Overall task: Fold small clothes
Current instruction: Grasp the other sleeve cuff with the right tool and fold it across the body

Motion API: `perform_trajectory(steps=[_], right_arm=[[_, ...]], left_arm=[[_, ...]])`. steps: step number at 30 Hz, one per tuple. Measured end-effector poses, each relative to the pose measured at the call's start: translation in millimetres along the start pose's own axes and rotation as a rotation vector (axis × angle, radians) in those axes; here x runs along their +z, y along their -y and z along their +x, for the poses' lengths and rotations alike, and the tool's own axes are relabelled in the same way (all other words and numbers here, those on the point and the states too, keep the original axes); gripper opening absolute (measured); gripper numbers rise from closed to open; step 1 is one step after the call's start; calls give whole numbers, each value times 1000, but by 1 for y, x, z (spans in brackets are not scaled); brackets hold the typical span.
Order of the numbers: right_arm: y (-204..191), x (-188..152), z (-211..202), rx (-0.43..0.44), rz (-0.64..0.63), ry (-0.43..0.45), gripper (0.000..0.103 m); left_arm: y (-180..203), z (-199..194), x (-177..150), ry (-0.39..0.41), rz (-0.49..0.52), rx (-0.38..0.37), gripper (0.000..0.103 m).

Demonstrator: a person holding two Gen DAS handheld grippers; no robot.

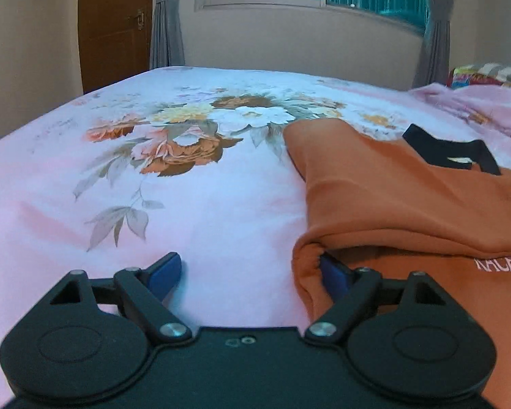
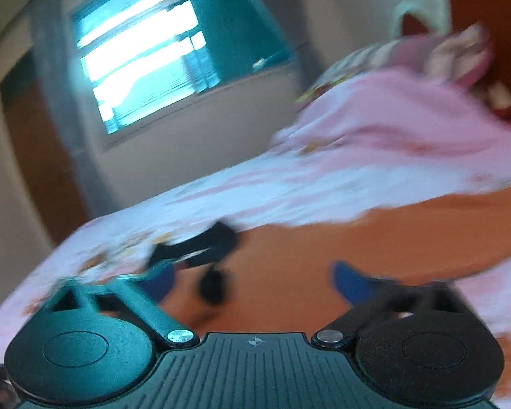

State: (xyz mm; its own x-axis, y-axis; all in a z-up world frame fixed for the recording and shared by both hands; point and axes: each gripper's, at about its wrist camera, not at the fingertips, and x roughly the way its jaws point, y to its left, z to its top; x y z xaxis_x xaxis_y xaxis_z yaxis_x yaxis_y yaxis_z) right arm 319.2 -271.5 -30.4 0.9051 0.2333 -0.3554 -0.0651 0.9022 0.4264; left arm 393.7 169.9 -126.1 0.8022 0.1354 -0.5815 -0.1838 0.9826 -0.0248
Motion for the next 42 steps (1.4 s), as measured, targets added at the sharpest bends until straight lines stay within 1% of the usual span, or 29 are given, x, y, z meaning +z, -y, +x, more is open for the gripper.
perform_trajectory(steps=[5,7,10,11,13,15,16,17,18,19,20,21,22,23,24,25,27,29,31,32,33,34,36,37,38,39,40,41,42], right_arm=[[-20,-18,86,80,85,-203,64],[-19,-24,109,60,118,-255,69],[-12,-21,135,31,141,-283,67],[-16,-17,138,60,113,-285,28],[-28,-11,132,62,48,-246,21],[-32,0,110,127,28,-138,20],[-33,-1,100,147,5,-86,20],[-33,-4,98,127,-29,-70,20],[-31,-9,106,79,-49,-97,21],[-24,-17,119,6,-50,-178,21],[-13,-25,132,-48,-35,-264,23],[-2,-24,130,-20,8,-256,27],[3,-20,122,-17,23,-235,33],[6,-14,110,-56,7,-185,49],[7,-9,98,-98,-13,-119,59],[11,-5,87,-90,-20,-61,59],[14,2,73,-41,-51,-30,59],[13,5,62,-69,-98,-12,59],[20,7,64,-54,-91,-38,59],[22,7,61,-68,-102,-42,59],[28,8,58,-87,-119,-49,59],[26,6,56,-94,-121,-56,59],[34,5,53,-106,-107,-54,59],[37,6,59,-114,-106,-49,59],[44,7,58,-118,-101,-43,59],[54,7,52,-125,-90,-40,59],[59,8,50,-135,-83,-40,59],[65,7,47,-150,-77,-44,59],[71,7,46,-163,-70,-51,59]], left_arm=[[-9,-6,-2,1,-43,-37,87],[-12,-4,-3,4,-59,-40,87],[-17,3,0,-10,-80,-63,88],[-18,4,1,-12,-84,-67,88],[-23,1,1,15,-111,-53,88],[-30,-2,-2,35,-167,-44,88],[-33,-4,-4,46,-186,-43,88],[-34,-5,-5,49,-193,-46,88],[-33,-5,-5,41,-191,-54,90],[-32,-4,-4,13,-176,-72,95],[-29,-2,-2,-37,-131,-90,96],[-26,-5,-1,-60,-79,-90,95],[-27,-14,0,-55,-50,-76,94],[-31,-24,0,-16,-58,-64,93],[-37,-36,1,43,-76,-50,93],[-40,-42,6,84,-85,-28,93],[-35,-42,21,151,-81,-53,95],[-19,-25,39,154,-59,-89,95],[-3,3,52,154,-49,-81,95],[4,24,56,130,-44,-74,96],[8,46,56,68,-20,-75,97],[10,74,54,-67,-3,-62,100],[4,75,60,-66,-71,-65,98],[3,65,65,-29,-71,-68,94],[4,53,65,38,-59,-67,94],[6,48,64,70,-33,-40,97],[9,56,62,33,-3,0,100],[8,69,59,-41,1,-2,100],[3,76,57,-68,-44,-21,100]])
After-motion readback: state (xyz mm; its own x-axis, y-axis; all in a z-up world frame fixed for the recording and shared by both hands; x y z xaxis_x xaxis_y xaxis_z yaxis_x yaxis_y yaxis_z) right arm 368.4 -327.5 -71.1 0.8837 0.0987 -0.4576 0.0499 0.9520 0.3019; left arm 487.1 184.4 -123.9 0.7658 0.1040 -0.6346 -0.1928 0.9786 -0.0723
